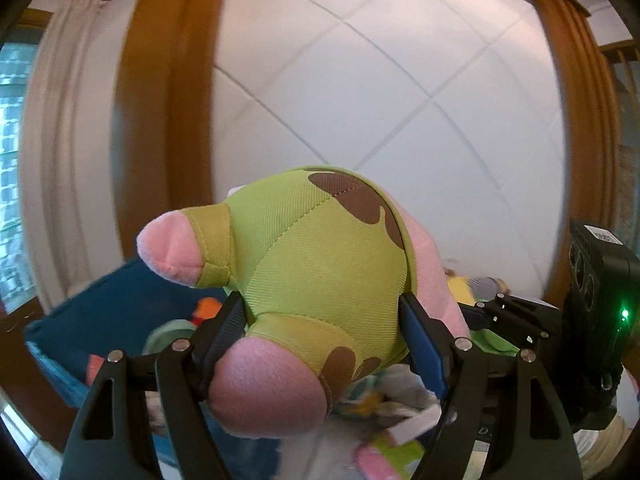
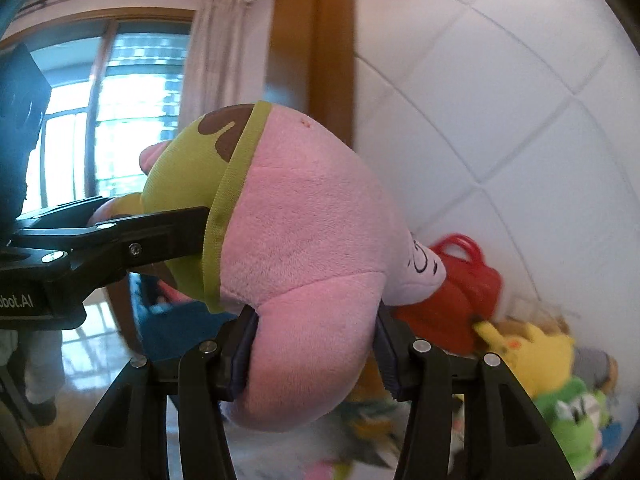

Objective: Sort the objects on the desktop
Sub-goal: 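Lift the starfish plush with both tools and carry it over the blue crate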

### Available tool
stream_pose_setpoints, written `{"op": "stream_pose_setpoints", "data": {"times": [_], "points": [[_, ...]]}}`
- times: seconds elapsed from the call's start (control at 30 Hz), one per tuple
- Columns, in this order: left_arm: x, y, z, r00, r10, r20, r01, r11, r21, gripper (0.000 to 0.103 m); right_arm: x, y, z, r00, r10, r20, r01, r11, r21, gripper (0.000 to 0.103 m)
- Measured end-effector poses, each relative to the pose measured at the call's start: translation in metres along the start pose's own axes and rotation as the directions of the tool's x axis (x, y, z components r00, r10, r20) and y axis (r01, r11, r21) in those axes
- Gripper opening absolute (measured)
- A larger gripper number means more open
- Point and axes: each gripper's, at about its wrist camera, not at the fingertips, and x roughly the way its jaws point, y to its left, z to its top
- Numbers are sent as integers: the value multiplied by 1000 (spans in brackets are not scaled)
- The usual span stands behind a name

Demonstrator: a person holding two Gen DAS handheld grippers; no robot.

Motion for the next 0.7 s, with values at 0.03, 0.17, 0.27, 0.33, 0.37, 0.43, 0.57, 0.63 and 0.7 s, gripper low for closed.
{"op": "stream_pose_setpoints", "data": {"times": [0.03,0.17,0.27,0.33,0.37,0.43,0.57,0.63,0.7], "points": [[-2,12,0,1000,11,6,-11,1000,-2,77,8,7,5,1000,15,7,-15,1000,-10,51],[-2,66,5,999,45,18,-45,999,-2,77,44,52,22,998,47,29,-46,998,-29,51],[-4,109,12,998,59,18,-59,998,-7,76,77,80,33,998,60,32,-59,998,-35,51],[2,135,16,998,58,11,-58,998,-13,77,96,96,42,998,60,28,-59,998,-34,51],[5,147,17,998,57,6,-57,998,-16,77,107,104,46,998,59,24,-58,998,-34,51],[15,173,20,999,51,-6,-52,998,-23,77,130,114,51,999,54,7,-54,998,-34,50],[50,220,21,999,23,-39,-25,998,-55,77,176,128,63,999,28,-42,-30,999,-40,51],[64,231,22,998,14,-54,-18,998,-67,77,196,130,67,998,12,-69,-14,999,-39,51],[73,237,21,998,17,-69,-22,997,-75,79,215,129,72,994,-14,-106,9,999,-44,51]]}}
